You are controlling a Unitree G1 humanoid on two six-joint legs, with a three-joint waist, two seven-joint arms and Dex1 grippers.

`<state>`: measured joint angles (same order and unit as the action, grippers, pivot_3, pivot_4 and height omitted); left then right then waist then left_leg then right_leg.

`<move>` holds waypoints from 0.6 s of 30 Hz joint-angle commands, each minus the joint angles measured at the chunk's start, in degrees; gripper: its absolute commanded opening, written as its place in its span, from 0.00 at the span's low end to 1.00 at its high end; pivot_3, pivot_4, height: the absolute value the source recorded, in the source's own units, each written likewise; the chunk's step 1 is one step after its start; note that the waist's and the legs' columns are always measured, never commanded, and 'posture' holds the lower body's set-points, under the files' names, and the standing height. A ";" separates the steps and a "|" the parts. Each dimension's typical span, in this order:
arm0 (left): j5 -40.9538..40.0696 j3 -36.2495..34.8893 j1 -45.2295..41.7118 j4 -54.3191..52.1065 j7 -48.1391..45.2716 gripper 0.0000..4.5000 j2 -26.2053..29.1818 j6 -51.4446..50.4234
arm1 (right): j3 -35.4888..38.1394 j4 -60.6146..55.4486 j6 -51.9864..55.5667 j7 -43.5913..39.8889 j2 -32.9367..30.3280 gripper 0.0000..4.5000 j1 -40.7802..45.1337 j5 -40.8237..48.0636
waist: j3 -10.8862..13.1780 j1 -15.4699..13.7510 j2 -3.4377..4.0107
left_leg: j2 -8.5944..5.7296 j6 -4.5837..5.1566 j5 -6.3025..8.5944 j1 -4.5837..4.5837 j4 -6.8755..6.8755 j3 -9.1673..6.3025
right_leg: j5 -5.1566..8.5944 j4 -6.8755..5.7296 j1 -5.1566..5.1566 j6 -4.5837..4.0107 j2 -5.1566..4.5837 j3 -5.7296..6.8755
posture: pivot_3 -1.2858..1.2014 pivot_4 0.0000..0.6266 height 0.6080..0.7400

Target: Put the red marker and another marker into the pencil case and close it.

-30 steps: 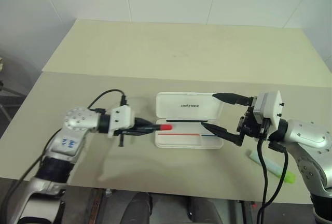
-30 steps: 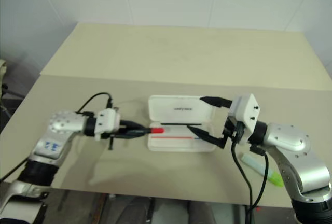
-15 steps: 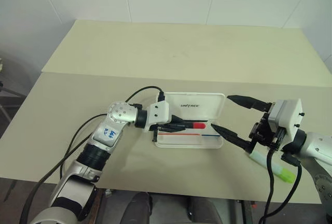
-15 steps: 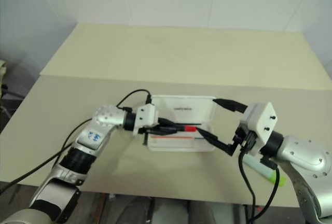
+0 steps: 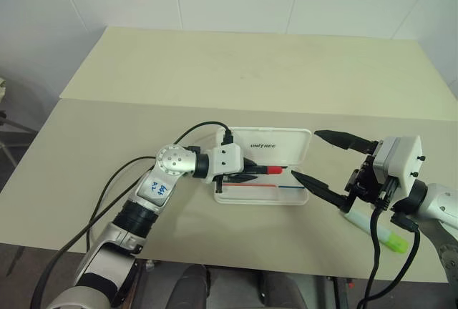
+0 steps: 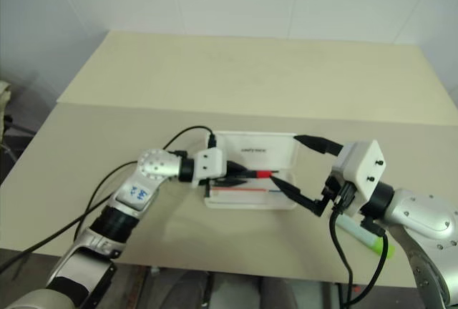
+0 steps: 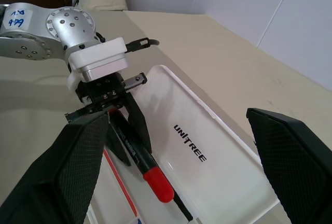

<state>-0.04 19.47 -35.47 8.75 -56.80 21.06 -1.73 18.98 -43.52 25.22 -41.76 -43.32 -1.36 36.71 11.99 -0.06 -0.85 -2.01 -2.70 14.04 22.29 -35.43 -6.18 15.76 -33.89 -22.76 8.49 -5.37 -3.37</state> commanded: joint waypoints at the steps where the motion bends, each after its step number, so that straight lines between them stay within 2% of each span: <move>1: -1.21 0.03 -0.38 -2.36 -0.96 0.57 -0.32 -0.45 | 1.46 -2.22 -0.33 0.81 -0.49 1.00 0.59 1.13 | 0.00 0.06 0.00 | 0.00 0.00 0.00 0.00 0.00 0.00 | 0.00 0.00 0.00 0.00 0.00 0.00 | 0.52 0.24 1.00; 6: -1.96 -0.25 0.36 -5.07 -1.74 0.57 0.23 -2.60 | 0.29 -1.46 -0.53 0.85 -0.22 1.00 1.64 0.78 | 0.00 0.03 0.00 | 0.00 0.00 0.00 0.00 -0.02 0.00 | 0.00 -0.02 0.00 0.00 0.00 0.00 | 0.52 0.24 1.00; 10: -5.90 -2.04 1.72 -10.33 -2.93 0.57 1.01 -8.98 | -0.53 -0.79 -0.46 0.95 0.19 1.00 1.93 0.64 | 0.00 0.08 0.00 | 0.00 0.00 0.00 0.00 -0.02 0.00 | 0.00 -0.02 0.00 0.00 0.00 0.00 | 0.52 0.24 1.00; 16: -12.42 -6.00 5.21 -21.23 -2.83 0.99 4.39 -20.12 | 1.24 2.11 -1.06 0.51 1.22 1.00 -1.72 -0.21 | 0.00 0.12 0.00 | 0.03 0.00 0.00 -0.01 -0.02 -0.01 | 0.01 -0.07 0.00 -0.01 0.02 0.01 | 0.52 0.24 1.00; 18: -14.62 -7.54 6.71 -24.96 -2.58 0.99 5.95 -22.91 | 2.46 2.33 -1.08 0.24 1.36 1.00 -3.85 0.04 | 0.00 0.12 0.00 | 0.03 0.00 0.00 -0.01 -0.02 -0.01 | 0.01 -0.07 0.00 -0.01 0.02 0.00 | 0.52 0.24 1.00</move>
<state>-11.97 13.64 -29.38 -11.81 -59.52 26.38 -22.73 18.71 -40.31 25.02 -41.47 -42.23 -4.46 36.35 11.99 0.05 -0.85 -1.98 -2.70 14.04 22.28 -35.45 -6.19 15.77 -33.96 -22.76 8.48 -5.36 -3.38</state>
